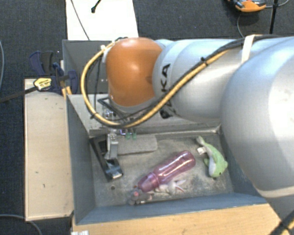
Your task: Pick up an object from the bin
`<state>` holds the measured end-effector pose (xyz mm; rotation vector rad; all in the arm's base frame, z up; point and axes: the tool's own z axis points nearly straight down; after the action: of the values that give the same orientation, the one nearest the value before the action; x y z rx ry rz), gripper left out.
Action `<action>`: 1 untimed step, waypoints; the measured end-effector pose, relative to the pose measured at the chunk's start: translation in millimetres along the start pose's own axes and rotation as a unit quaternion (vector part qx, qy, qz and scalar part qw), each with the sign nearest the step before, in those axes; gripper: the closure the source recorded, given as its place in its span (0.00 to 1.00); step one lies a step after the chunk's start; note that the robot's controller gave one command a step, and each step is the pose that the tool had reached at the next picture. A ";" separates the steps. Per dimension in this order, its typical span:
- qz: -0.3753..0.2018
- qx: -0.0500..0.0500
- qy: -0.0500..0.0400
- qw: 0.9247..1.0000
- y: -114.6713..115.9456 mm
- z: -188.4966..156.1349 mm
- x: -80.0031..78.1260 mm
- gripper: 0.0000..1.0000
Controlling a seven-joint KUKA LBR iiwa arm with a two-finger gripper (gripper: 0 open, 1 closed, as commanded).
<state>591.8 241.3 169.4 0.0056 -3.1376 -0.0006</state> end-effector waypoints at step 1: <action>0.002 -0.001 -0.003 1.000 -1.3 -5.1 -1.5 0.00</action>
Offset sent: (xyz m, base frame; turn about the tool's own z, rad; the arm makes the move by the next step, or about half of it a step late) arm -0.0284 -0.0590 0.0194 -0.1045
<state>593.3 240.0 174.6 -0.0012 -3.1443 -0.0030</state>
